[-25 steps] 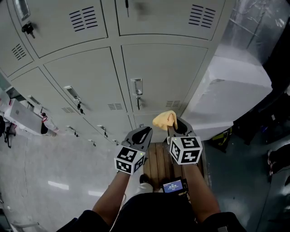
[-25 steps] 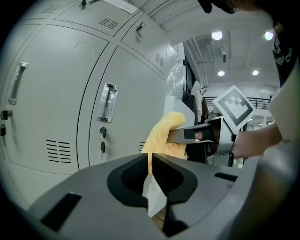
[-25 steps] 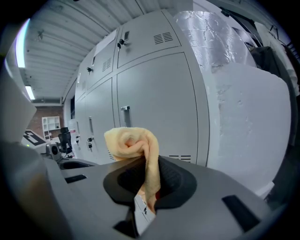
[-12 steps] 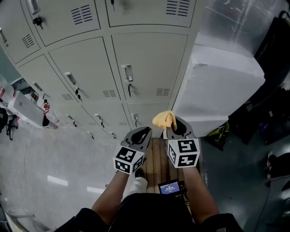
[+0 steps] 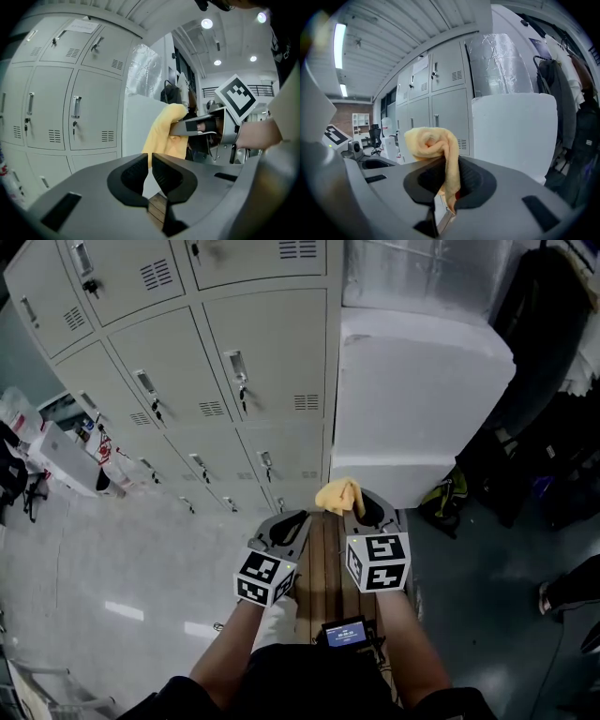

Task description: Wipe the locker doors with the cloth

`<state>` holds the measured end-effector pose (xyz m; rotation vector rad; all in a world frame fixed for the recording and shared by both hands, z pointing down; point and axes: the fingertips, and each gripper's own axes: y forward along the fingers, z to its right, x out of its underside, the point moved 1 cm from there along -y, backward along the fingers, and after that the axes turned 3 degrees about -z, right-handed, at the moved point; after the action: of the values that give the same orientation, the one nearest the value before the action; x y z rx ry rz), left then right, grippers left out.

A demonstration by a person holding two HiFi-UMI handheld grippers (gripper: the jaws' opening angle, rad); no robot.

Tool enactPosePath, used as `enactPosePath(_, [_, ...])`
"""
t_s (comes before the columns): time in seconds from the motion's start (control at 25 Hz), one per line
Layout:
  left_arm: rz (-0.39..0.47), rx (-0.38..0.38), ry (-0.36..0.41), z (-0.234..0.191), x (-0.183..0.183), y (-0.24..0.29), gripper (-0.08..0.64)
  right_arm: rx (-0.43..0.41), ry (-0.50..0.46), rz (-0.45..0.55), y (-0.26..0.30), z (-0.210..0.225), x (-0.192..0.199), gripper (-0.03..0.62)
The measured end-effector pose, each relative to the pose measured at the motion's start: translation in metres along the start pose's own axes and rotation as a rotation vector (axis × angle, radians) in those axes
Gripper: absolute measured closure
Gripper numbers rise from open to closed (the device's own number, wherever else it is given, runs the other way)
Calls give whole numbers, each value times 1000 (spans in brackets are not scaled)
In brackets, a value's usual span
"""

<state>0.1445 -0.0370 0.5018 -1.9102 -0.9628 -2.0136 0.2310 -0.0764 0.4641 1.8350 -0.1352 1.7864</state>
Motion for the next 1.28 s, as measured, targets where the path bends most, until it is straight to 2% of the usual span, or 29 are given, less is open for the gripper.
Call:
enactPosePath(0.28, [3, -56, 49, 33, -6, -41, 522, -51, -10, 0, -43, -22, 6, 520])
enactPosePath(0.56, [-7, -67, 53, 35, 3, -73, 522, -73, 2, -1, -57, -50, 9, 522])
enactPosePath(0.76, [0, -68, 58, 22, 3, -91, 522, -74, -7, 8, -53, -78, 3, 522])
enactPosePath(0.96, [14, -93, 24, -7, -2, -110, 522, -76, -33, 31, -51, -106, -13, 522])
enactPosePath(1.28, [37, -62, 12, -22, -15, -116, 528, -61, -52, 44, -45, -126, -31, 522])
